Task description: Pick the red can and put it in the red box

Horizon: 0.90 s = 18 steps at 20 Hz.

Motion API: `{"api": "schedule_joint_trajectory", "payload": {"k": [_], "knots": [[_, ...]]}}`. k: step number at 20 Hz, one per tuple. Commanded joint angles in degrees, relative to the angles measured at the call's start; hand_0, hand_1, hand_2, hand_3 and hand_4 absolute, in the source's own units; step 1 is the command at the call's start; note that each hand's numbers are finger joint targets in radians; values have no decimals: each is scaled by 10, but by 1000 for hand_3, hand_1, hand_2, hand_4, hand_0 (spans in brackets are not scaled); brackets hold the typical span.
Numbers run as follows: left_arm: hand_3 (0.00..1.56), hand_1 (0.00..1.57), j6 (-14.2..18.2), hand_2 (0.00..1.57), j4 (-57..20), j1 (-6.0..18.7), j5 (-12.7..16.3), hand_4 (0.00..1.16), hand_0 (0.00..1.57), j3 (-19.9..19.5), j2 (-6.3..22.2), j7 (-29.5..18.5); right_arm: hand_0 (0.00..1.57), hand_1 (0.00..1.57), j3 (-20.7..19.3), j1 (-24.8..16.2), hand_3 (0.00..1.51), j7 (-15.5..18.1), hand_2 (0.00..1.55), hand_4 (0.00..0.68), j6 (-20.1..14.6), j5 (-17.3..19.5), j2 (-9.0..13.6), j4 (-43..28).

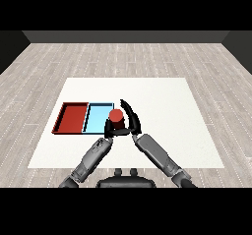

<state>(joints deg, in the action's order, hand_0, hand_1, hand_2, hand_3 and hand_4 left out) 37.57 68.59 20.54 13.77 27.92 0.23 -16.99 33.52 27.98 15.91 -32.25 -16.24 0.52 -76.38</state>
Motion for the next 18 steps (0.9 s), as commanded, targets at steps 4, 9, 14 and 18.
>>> {"api": "schedule_joint_trajectory", "payload": {"k": [4,9,14,18], "knots": [[1496,1571,-19,1571,-19,-30,5,1142,1571,-16,-2,-43,0,0,-63,-37,0,-6,0,0,24,23,27,-68],[1482,1571,-25,1571,-39,9,-14,1138,1571,-57,17,-28,0,0,-99,-81,0,-29,0,0,34,12,73,-179],[1472,1571,-30,1571,-10,8,-34,1134,1571,-91,109,-1,0,0,-139,-167,0,6,0,0,66,-13,111,-207],[1467,1571,-53,1568,20,-14,-32,1116,1571,-124,186,19,0,0,-174,-252,0,7,0,0,77,-23,162,-240]]}}
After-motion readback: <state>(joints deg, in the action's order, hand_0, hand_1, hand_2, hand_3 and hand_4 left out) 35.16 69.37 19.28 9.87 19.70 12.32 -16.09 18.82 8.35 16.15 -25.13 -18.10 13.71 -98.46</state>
